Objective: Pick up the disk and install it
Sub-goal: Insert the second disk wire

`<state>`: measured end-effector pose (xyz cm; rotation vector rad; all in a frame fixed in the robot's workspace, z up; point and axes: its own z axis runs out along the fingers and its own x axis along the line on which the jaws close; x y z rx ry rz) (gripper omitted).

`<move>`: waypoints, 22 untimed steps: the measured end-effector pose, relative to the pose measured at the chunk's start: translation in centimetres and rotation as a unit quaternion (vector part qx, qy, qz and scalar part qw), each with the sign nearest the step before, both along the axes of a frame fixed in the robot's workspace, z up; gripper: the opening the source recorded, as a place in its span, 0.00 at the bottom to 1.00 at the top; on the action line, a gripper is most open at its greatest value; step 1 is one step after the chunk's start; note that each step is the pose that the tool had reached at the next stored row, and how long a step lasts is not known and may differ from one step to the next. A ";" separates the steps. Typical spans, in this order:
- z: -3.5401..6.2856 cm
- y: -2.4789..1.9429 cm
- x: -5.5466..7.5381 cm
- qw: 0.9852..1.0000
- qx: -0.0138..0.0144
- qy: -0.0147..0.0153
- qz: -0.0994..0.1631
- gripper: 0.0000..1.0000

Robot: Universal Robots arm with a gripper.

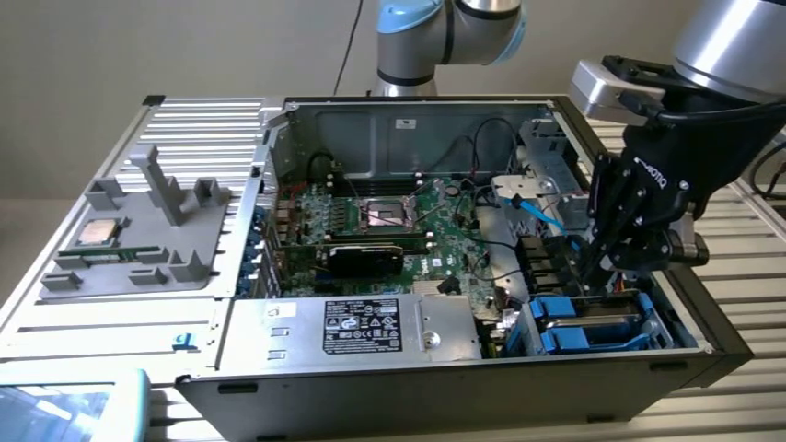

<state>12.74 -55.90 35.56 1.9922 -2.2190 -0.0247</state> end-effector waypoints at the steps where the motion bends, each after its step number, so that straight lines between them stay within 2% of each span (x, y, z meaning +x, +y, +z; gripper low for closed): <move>1: -0.01 -0.05 0.0 1.000 0.000 0.000 0.000 0.16; 3: -0.04 -0.15 0.0 1.000 0.001 0.000 0.000 0.16; 4: -0.09 -0.23 0.0 1.000 0.003 0.000 0.000 0.16; 6: -0.25 -0.53 0.0 1.000 0.007 0.000 0.000 0.16; 9: -0.59 -0.96 0.0 1.000 0.012 0.000 0.000 0.16; 11: -0.82 -1.05 0.0 1.000 0.015 0.000 0.000 0.16; 14: -0.93 -1.10 0.0 1.000 0.023 -0.001 0.000 0.16; 16: -0.99 -1.16 0.0 1.000 0.027 -0.002 0.000 0.16; 22: -1.02 -1.18 0.0 1.000 0.028 -0.003 0.000 0.16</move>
